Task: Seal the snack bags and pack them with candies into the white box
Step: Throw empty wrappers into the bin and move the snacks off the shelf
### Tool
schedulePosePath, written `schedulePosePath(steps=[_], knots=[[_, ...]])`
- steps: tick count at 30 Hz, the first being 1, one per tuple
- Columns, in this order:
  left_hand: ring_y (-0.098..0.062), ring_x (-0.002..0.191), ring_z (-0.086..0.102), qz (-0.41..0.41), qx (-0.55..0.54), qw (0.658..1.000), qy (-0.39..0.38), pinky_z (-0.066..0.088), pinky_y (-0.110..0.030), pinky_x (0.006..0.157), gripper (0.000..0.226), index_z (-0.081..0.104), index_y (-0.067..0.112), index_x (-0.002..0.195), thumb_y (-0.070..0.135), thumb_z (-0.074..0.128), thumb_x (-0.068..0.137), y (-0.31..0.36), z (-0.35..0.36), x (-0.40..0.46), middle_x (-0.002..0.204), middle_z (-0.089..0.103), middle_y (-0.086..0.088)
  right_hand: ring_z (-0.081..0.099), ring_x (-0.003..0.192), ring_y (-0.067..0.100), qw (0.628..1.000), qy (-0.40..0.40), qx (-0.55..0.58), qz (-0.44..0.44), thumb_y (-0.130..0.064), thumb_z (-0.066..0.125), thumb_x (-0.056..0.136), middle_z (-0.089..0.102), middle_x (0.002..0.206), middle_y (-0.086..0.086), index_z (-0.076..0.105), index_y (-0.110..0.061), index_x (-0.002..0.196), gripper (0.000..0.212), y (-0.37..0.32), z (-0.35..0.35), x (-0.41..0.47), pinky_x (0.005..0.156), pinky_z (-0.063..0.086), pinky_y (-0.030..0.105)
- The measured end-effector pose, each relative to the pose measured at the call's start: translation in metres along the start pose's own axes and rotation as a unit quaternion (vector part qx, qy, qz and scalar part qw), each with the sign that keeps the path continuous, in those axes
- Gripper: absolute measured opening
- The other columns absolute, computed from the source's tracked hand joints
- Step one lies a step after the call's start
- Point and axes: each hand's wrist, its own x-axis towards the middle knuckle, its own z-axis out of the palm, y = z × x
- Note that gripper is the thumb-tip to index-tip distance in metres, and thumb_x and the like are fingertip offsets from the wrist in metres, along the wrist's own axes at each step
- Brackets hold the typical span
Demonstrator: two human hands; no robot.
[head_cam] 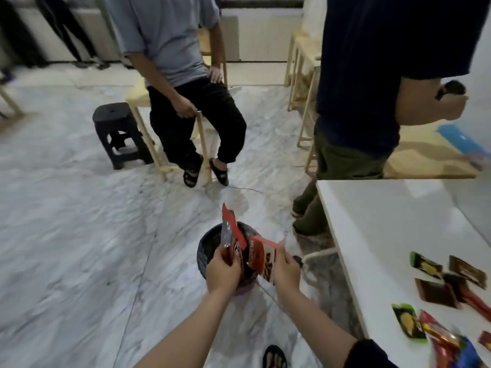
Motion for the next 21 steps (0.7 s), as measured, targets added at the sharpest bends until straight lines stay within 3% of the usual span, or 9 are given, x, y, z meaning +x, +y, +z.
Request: schedulePosePath(steps=[3, 6, 8, 12, 16, 19, 21], knots=[[-0.026, 0.085, 0.064, -0.044, 0.011, 0.999, 0.012, 0.050, -0.031, 0.070, 0.026, 0.061, 0.019, 0.107, 0.035, 0.058, 0.088, -0.020, 0.018, 0.026, 0.085, 0.066, 0.000, 0.068, 0.087, 0.024, 0.998, -0.017, -0.040, 0.041, -0.087, 0.034, 0.068, 0.073, 0.090, 0.001, 0.070, -0.025, 0.087, 0.074, 0.015, 0.022, 0.036, 0.084, 0.056, 0.046], [-0.024, 0.084, 0.063, -0.097, 0.023, 0.995, 0.018, 0.049, -0.030, 0.070, 0.027, 0.061, 0.019, 0.107, 0.037, 0.058, 0.088, -0.041, 0.039, 0.051, 0.086, 0.066, 0.001, 0.067, 0.085, 0.030, 0.996, -0.032, -0.077, 0.038, -0.063, 0.036, 0.089, 0.071, 0.083, 0.011, 0.069, -0.034, 0.075, 0.046, 0.018, 0.040, 0.060, 0.080, 0.056, 0.044], [-0.021, 0.080, 0.061, -0.127, 0.027, 0.991, 0.012, 0.047, -0.029, 0.070, 0.027, 0.060, 0.019, 0.107, 0.038, 0.058, 0.087, -0.055, 0.051, 0.068, 0.083, 0.064, 0.003, 0.066, 0.090, 0.030, 0.993, -0.043, -0.099, 0.041, -0.055, 0.034, 0.095, 0.070, 0.092, 0.016, 0.070, -0.038, 0.081, 0.042, 0.024, 0.051, 0.080, 0.078, 0.054, 0.038], [-0.021, 0.083, 0.064, -0.167, 0.035, 0.985, -0.009, 0.052, -0.032, 0.073, 0.027, 0.058, 0.022, 0.107, 0.040, 0.057, 0.087, -0.087, 0.076, 0.110, 0.084, 0.065, 0.005, 0.062, 0.098, 0.019, 0.989, -0.042, -0.129, 0.066, -0.061, 0.033, 0.092, 0.069, 0.105, -0.001, 0.070, -0.029, 0.099, 0.050, 0.051, 0.079, 0.128, 0.079, 0.048, 0.029], [-0.021, 0.086, 0.063, -0.181, 0.049, 0.982, -0.019, 0.049, -0.030, 0.073, 0.028, 0.058, 0.020, 0.108, 0.041, 0.056, 0.088, -0.118, 0.106, 0.162, 0.079, 0.060, 0.012, 0.061, 0.101, 0.025, 0.981, -0.037, -0.163, 0.096, -0.057, 0.036, 0.093, 0.067, 0.106, 0.006, 0.066, -0.015, 0.108, 0.054, 0.080, 0.114, 0.184, 0.082, 0.047, 0.033], [-0.022, 0.104, 0.062, -0.174, 0.058, 0.982, -0.044, 0.047, -0.028, 0.083, 0.052, 0.052, 0.017, 0.126, 0.047, 0.061, 0.084, -0.142, 0.127, 0.202, 0.102, 0.066, 0.006, 0.060, 0.106, 0.027, 0.977, -0.051, -0.186, 0.093, -0.055, 0.034, 0.094, 0.066, 0.108, 0.007, 0.064, -0.017, 0.099, 0.048, 0.099, 0.138, 0.220, 0.084, 0.045, 0.032], [-0.024, 0.120, 0.055, -0.185, 0.070, 0.977, -0.084, 0.044, -0.033, 0.096, 0.082, 0.032, 0.015, 0.144, 0.053, 0.064, 0.079, -0.158, 0.138, 0.222, 0.130, 0.059, -0.002, 0.051, 0.122, 0.027, 0.972, -0.066, -0.204, 0.096, -0.052, 0.032, 0.096, 0.059, 0.129, 0.005, 0.059, -0.020, 0.121, 0.049, 0.107, 0.150, 0.240, 0.099, 0.040, 0.036]])
